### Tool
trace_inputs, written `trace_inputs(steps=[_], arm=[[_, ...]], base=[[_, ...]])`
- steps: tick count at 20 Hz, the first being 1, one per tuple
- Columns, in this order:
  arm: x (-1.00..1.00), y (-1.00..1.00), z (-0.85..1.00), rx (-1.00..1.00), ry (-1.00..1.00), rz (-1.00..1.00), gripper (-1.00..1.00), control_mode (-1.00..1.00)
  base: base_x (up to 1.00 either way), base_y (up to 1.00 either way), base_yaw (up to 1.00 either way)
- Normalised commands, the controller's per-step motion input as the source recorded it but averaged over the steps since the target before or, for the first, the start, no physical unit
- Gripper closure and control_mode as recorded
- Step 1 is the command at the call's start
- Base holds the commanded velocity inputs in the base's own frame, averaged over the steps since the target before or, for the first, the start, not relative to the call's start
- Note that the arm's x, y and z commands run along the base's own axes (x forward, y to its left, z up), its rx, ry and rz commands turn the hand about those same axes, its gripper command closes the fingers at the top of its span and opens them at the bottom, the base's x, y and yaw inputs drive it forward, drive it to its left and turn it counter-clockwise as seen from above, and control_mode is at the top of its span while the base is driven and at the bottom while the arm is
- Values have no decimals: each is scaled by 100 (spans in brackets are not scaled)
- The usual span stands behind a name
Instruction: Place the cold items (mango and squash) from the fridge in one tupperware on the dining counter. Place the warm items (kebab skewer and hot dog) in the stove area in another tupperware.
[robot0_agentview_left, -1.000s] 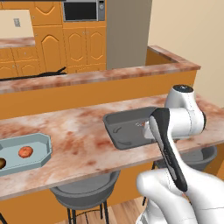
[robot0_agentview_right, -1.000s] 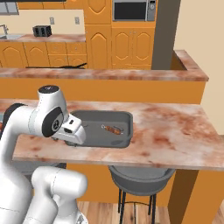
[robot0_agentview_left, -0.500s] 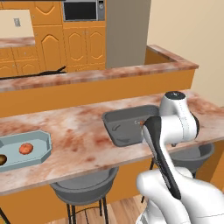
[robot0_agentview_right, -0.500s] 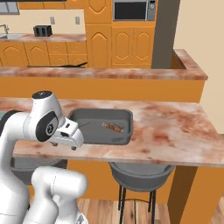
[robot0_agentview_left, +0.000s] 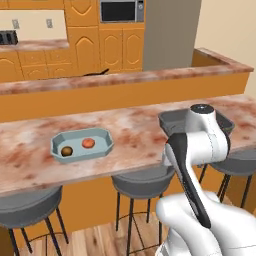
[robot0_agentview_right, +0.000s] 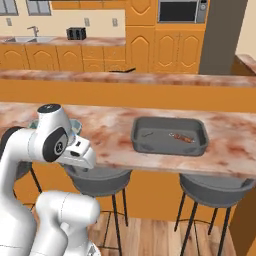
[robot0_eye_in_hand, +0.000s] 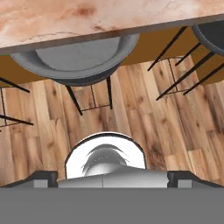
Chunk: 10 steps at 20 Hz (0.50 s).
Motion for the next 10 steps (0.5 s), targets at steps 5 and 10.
trace_inputs(steps=[5,10], arm=[[0,0,0,0,0,0,-100,100],[0,0,0,0,0,0,-100,100]], base=[[-42,100,1],[-3,100,0]])
